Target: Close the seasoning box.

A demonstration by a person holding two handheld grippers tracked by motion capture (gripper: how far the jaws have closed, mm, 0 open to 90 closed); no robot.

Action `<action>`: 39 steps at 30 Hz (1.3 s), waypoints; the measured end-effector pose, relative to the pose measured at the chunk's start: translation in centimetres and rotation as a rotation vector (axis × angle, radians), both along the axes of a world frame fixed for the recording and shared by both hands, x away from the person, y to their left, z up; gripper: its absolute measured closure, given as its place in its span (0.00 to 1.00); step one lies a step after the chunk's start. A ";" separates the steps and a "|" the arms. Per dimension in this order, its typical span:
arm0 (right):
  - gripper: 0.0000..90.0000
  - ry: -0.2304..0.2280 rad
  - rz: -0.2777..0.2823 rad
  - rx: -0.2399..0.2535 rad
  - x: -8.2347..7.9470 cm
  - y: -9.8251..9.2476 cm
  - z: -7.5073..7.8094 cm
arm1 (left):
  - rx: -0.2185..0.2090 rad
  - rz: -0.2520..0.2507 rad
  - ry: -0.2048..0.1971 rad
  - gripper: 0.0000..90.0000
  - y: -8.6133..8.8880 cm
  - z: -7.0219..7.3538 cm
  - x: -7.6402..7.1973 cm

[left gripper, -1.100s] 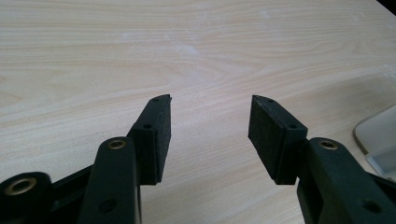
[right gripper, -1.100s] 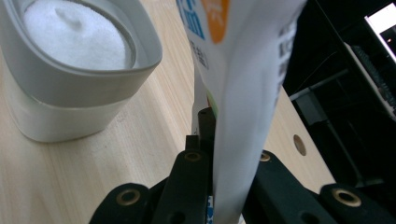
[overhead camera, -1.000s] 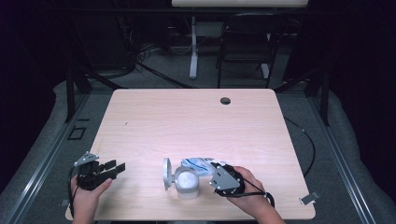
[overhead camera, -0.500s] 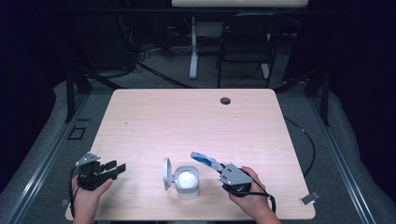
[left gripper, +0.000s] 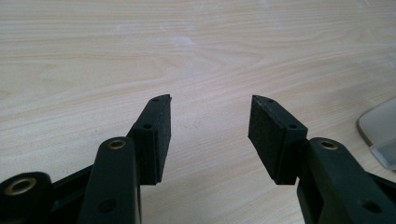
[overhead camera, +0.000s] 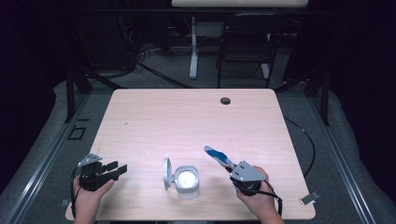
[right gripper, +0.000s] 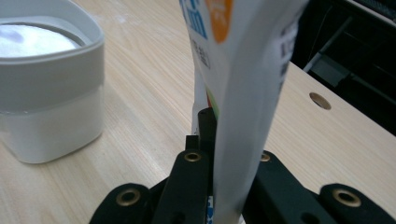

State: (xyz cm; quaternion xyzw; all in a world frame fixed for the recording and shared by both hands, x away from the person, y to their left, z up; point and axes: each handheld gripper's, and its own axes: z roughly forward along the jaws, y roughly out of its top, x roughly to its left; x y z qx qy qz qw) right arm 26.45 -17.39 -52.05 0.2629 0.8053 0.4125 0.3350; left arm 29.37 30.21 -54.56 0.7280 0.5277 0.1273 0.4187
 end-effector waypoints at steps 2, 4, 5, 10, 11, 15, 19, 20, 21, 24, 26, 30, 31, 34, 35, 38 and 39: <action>1.00 0.014 -0.014 0.018 0.2 -0.4 -0.2 | 0.000 0.001 -0.001 0.55 0.0 0.0 0.0; 1.00 0.028 -0.029 0.025 0.5 -0.9 -0.4 | 0.000 0.003 -0.002 0.55 0.0 0.1 0.0; 1.00 0.035 -0.037 0.031 0.6 -1.1 -0.5 | 0.000 0.001 -0.001 0.55 0.0 0.1 0.0; 1.00 0.047 -0.063 0.058 1.0 -1.8 -0.7 | 0.001 0.000 0.000 0.55 0.0 0.0 0.0; 1.00 0.050 -0.065 0.058 1.0 -1.9 -0.7 | 0.001 -0.001 0.002 0.55 0.0 0.0 0.0; 1.00 0.056 -0.078 0.061 1.2 -2.1 -0.9 | 0.005 -0.006 0.009 0.55 -0.1 0.1 0.0; 1.00 0.083 -0.104 0.059 1.7 -2.6 -1.6 | 0.002 -0.002 -0.005 0.55 -0.2 0.1 0.0; 1.00 0.090 -0.108 0.063 1.8 -2.7 -1.8 | 0.000 -0.002 -0.005 0.55 -0.2 0.1 0.0; 1.00 0.093 -0.113 0.062 2.0 -2.8 -1.9 | -0.002 0.000 -0.008 0.55 -0.2 0.1 0.0; 1.00 0.112 -0.122 0.066 2.3 -3.1 -2.3 | -0.007 0.000 -0.005 0.55 -0.1 0.3 0.0; 1.00 0.127 -0.127 0.069 2.5 -3.3 -2.7 | -0.012 0.007 -0.008 0.55 -0.2 0.2 0.1; 0.99 0.152 -0.132 0.064 2.8 -3.4 -3.4 | -0.011 -0.001 -0.004 0.55 -0.4 0.4 0.2; 0.99 0.156 -0.131 0.059 2.8 -3.4 -3.5 | -0.008 -0.003 -0.006 0.55 -0.4 0.5 0.2; 0.98 0.163 -0.130 0.047 2.9 -3.3 -3.8 | -0.013 0.003 -0.020 0.55 -0.6 0.6 0.2; 0.98 0.169 -0.127 0.043 2.9 -3.3 -3.9 | -0.013 0.002 -0.020 0.55 -0.6 0.7 0.3; 0.97 0.176 -0.131 0.048 2.9 -3.4 -4.1 | -0.009 -0.002 -0.022 0.55 -0.8 0.8 0.3; 0.97 0.174 -0.137 0.051 3.0 -3.4 -4.1 | -0.008 -0.003 -0.028 0.55 -0.9 0.7 0.3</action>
